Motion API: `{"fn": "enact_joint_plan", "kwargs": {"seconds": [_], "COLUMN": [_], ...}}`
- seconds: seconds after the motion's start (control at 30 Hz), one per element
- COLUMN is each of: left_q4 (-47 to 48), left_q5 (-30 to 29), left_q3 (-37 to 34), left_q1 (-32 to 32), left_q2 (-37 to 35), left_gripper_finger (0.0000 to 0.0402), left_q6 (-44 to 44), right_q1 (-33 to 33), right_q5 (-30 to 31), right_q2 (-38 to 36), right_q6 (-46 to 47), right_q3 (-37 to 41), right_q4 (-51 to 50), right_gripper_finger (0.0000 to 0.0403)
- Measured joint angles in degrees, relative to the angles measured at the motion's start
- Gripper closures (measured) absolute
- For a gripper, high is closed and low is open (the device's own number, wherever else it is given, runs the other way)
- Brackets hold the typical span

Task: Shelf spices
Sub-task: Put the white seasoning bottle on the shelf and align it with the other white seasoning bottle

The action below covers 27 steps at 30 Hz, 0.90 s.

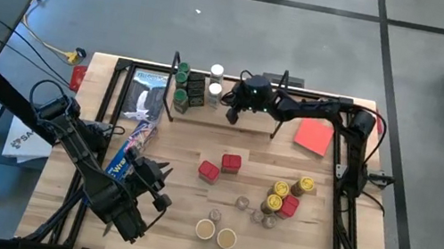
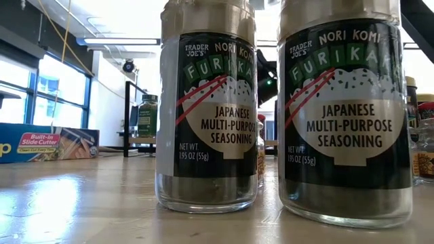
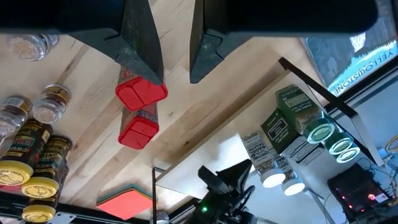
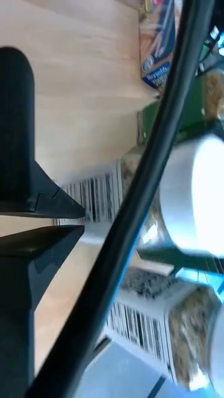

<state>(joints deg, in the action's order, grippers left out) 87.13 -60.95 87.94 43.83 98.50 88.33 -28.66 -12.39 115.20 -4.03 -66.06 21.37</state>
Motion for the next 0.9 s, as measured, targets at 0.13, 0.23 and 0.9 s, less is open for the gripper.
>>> {"fn": "enact_joint_plan", "kwargs": {"seconds": [0.13,0.23,0.9], "left_q4": [0.06,0.04,0.04], "left_q5": [-0.02,0.13,-1.34], "left_q3": [0.00,0.00,0.00], "left_q1": [0.00,0.00,-0.04], "left_q2": [0.00,0.00,-0.04], "left_gripper_finger": [0.0326,0.0326,0.0326], "left_q6": [0.00,0.00,-0.05], "right_q1": [0.02,0.46,4.98], "right_q5": [2.46,6.22,1.38], "right_q2": [-0.36,-2.17,2.00], "right_q6": [-2.21,-2.40,-4.26], "right_q3": [-1.52,-2.36,-2.62], "right_q4": [-3.46,-6.77,-8.92], "right_gripper_finger": [0.0380,0.0380,0.0380]}}
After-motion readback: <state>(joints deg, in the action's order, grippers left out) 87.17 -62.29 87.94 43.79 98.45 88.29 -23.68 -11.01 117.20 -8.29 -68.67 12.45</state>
